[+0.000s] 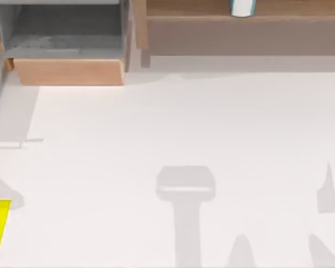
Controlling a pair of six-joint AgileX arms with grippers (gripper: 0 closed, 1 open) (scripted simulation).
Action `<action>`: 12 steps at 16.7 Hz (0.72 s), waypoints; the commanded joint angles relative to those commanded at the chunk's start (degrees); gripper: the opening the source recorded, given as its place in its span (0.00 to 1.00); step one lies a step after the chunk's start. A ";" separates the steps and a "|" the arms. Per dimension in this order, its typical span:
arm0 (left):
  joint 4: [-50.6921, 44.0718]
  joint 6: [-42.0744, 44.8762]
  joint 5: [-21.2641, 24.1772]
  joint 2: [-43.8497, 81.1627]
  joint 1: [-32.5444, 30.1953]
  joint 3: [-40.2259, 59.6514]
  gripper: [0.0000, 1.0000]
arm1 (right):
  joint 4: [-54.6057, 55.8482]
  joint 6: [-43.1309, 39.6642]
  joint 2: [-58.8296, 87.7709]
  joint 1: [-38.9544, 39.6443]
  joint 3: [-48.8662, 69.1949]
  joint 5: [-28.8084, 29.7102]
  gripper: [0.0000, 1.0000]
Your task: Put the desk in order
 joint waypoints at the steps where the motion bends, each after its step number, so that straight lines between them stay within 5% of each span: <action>1: 0.00 0.00 0.00 0.00 0.00 0.00 1.00 | 0.00 0.00 0.00 0.00 0.00 0.00 1.00; 3: 0.00 0.00 0.00 0.00 0.00 0.00 1.00 | 0.00 0.00 0.00 0.00 0.00 0.00 1.00; 12: 0.00 0.00 0.00 0.00 0.00 0.00 0.32 | 0.00 0.00 0.00 0.00 0.00 0.00 1.00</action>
